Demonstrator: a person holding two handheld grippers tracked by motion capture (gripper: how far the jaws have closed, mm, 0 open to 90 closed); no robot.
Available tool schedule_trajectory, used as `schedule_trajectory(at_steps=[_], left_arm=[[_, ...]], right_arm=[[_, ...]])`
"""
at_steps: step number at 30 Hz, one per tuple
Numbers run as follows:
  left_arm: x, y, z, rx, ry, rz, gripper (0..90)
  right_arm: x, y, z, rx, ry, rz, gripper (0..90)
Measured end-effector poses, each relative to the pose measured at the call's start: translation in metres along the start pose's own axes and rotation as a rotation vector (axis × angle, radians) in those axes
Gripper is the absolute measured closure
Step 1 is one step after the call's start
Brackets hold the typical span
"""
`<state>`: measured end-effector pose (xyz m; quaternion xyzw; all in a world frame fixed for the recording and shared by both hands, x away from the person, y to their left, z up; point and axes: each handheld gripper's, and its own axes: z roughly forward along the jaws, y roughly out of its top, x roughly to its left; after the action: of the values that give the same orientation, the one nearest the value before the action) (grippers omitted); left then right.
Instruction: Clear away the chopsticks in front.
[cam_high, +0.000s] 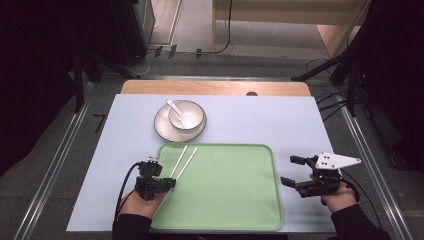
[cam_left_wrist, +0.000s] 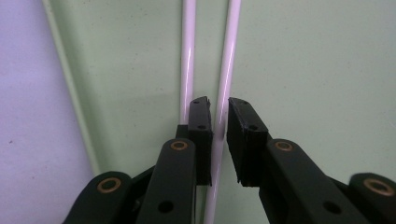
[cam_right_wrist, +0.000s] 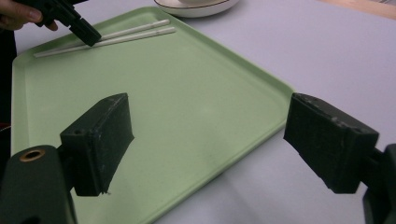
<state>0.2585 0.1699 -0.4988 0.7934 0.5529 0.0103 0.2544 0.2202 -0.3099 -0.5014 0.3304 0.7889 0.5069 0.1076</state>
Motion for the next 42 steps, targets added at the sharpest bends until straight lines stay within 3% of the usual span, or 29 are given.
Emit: schedule_trajectory(at_steps=[5,8,10,16,20,24,33,42], left_arm=[[0.003,0.002,-0.006,-0.017,-0.054,-0.006,77.3],[0.003,0.004,-0.013,-0.056,-0.082,0.029,71.2],[0.003,0.007,-0.02,-0.107,-0.11,0.081,63.7],[0.011,0.01,-0.026,-0.131,-0.126,0.151,52.2],[0.021,0.012,-0.033,-0.174,-0.141,0.171,43.5],[0.031,0.013,-0.038,-0.177,-0.183,0.174,39.4],[0.047,0.01,-0.048,-0.176,-0.197,0.252,36.5],[0.068,0.001,-0.059,-0.187,-0.186,0.273,35.9]], right_arm=[[0.0,0.0,0.0,0.003,0.001,0.0,16.1],[0.0,0.0,0.0,0.002,0.002,0.001,16.1],[0.0,-0.001,0.001,0.003,0.003,0.002,16.1],[0.001,0.0,0.001,0.005,0.003,0.004,16.1],[0.001,-0.001,0.001,0.009,0.003,-0.002,16.1],[0.0,-0.001,0.001,0.011,0.003,0.0,16.1],[0.001,-0.002,0.001,0.017,0.003,0.001,16.1],[0.001,-0.003,-0.001,0.016,0.003,0.001,16.1]])
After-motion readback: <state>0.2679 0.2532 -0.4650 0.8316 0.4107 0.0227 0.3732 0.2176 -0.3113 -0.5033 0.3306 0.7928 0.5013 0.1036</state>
